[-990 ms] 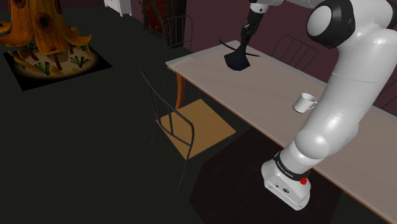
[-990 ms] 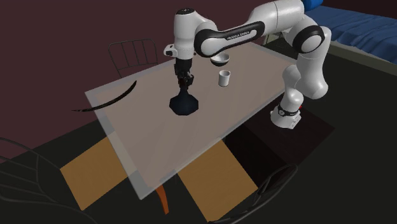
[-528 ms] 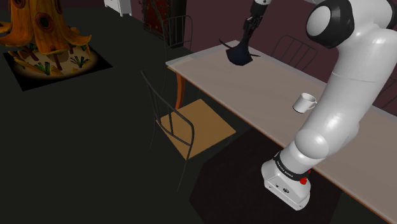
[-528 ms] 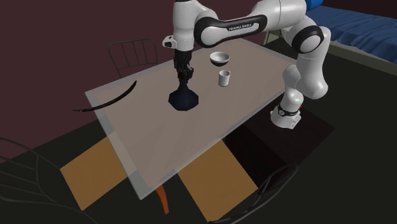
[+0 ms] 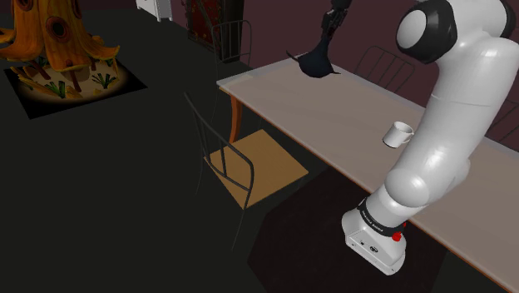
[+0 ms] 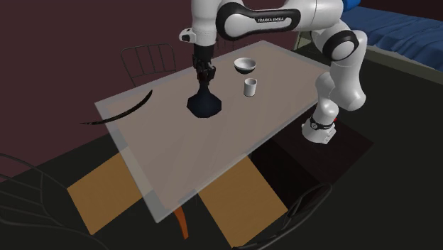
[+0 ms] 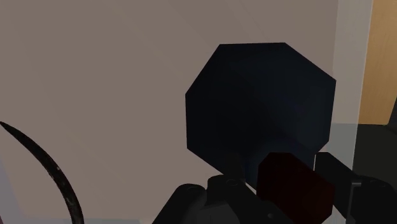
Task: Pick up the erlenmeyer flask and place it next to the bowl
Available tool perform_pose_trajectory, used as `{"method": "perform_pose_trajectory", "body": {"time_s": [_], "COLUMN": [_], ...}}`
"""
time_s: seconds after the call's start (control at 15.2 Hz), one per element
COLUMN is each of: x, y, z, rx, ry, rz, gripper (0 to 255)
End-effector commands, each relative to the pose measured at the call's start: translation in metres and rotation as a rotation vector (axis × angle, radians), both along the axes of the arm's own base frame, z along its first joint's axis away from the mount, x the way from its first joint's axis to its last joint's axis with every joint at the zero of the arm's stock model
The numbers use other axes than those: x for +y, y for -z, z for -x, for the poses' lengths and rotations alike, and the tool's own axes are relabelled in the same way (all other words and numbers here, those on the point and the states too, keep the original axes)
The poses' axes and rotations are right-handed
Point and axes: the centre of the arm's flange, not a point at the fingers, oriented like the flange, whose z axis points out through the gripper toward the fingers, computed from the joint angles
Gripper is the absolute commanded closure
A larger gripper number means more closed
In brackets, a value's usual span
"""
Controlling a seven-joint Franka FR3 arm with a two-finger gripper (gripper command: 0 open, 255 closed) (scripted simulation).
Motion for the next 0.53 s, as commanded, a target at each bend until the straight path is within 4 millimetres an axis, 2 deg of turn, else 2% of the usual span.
{"method": "perform_pose_trajectory", "body": {"time_s": [0.0, 0.46], "x": [0.0, 0.0], "y": [-0.012, -0.049], "z": [0.001, 0.001], "rx": [-0.002, -0.002], "ry": [0.0, 0.0], "rz": [0.001, 0.001], "gripper": [255, 255]}}
